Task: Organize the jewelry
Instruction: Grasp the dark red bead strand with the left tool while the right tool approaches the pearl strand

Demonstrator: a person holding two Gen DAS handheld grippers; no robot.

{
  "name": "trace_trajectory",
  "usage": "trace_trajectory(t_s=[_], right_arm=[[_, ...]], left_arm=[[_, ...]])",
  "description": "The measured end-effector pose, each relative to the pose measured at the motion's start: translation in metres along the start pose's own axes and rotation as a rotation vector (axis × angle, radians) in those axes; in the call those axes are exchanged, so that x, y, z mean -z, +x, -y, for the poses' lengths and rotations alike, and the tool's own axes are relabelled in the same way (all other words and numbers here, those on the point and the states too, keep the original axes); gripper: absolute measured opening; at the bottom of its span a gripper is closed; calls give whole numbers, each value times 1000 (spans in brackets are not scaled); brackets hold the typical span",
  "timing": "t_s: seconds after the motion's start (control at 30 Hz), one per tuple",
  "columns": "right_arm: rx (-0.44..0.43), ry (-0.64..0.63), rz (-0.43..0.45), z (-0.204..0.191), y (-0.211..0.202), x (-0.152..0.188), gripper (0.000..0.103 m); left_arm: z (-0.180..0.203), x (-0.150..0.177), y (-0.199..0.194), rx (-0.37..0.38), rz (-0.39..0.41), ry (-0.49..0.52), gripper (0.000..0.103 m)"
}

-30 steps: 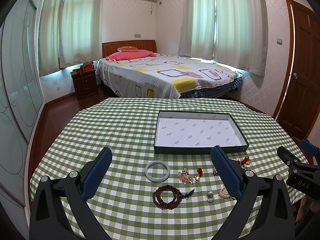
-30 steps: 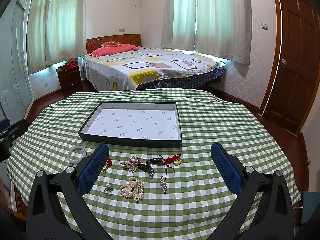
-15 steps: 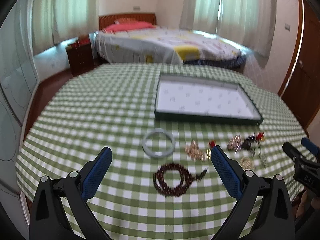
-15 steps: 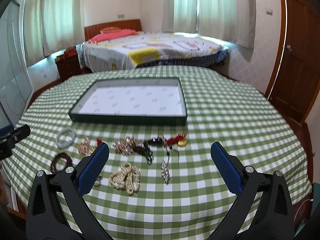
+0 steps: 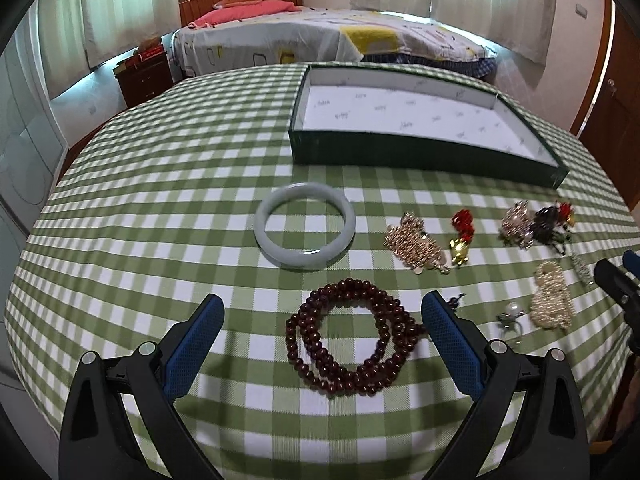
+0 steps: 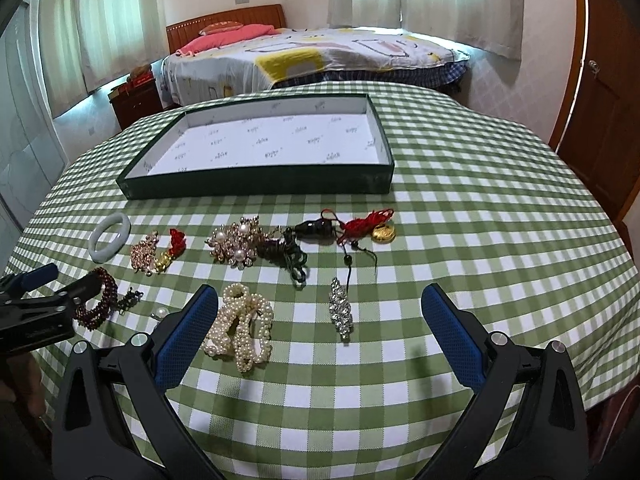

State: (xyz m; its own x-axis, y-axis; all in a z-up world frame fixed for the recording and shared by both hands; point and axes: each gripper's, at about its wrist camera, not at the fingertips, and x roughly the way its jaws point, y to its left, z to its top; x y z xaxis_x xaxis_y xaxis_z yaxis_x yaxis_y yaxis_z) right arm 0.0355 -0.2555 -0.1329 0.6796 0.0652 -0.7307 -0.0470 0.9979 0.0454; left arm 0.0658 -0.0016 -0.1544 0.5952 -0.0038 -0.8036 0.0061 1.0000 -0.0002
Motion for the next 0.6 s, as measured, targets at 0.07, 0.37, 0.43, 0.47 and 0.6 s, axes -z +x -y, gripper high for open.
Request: trace_trajectory(t_s=[0.07, 0.37, 0.43, 0.47, 0.6], right_arm=[[-3, -3, -6, -1, 2, 1, 99], [-25, -22, -10, -8, 5, 1, 99], [-26, -29, -12, -11, 5, 1, 99], [-26, -31, -13, -11, 5, 1, 99], [-32, -34, -19, -13, 7, 1, 99]], left_arm=[[0, 2, 6, -3, -18, 4, 96], [-9, 7, 7, 45, -25, -24, 95], [-9, 8, 5, 47, -7, -17, 85], [-10, 9, 2, 58, 4, -13, 72], [-9, 9, -1, 66, 19, 6, 59]])
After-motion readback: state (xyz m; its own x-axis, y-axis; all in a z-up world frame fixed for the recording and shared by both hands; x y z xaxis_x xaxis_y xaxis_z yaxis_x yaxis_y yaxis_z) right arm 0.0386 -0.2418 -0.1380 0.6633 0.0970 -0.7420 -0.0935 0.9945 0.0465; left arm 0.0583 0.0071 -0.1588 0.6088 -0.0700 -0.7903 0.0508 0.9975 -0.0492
